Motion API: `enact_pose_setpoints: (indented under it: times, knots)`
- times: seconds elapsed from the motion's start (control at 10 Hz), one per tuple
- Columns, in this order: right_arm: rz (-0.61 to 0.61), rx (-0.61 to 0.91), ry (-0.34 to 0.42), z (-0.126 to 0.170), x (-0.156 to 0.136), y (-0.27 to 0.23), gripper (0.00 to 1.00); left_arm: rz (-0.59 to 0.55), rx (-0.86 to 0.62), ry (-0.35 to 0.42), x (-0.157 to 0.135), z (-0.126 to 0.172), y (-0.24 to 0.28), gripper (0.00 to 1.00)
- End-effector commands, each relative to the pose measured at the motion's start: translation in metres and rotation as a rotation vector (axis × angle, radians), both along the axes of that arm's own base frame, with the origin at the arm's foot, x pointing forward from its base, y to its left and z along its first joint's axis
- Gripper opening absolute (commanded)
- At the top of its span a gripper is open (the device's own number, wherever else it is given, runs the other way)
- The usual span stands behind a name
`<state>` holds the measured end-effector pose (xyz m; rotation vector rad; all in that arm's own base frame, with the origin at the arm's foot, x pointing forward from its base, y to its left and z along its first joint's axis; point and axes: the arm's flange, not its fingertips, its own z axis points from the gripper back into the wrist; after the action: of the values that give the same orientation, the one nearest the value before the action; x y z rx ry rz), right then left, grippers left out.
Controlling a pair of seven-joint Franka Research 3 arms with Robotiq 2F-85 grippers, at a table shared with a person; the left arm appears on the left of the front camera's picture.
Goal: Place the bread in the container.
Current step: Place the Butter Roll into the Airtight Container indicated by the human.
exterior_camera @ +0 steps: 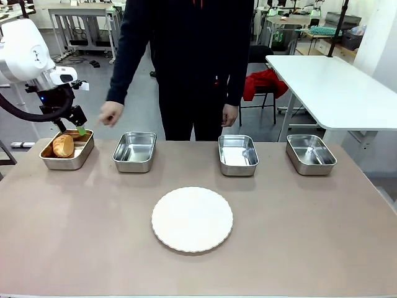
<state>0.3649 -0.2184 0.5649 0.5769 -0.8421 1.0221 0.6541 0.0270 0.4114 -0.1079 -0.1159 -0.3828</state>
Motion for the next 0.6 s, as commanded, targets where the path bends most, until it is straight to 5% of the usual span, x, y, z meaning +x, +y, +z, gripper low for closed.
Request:
enact_pose_setpoints:
  times: [0.0, 0.5]
  knots:
    - [-0.001, 0.0, -0.008, 0.002, -0.001, 0.0, 1.0, 0.039, 0.019, -0.071, -0.047, 0.041, -0.014, 0.92]
    - [-0.001, 0.0, -0.008, 0.002, -0.001, 0.0, 1.0, 0.12, 0.002, -0.183, -0.173, 0.085, -0.022, 0.92]
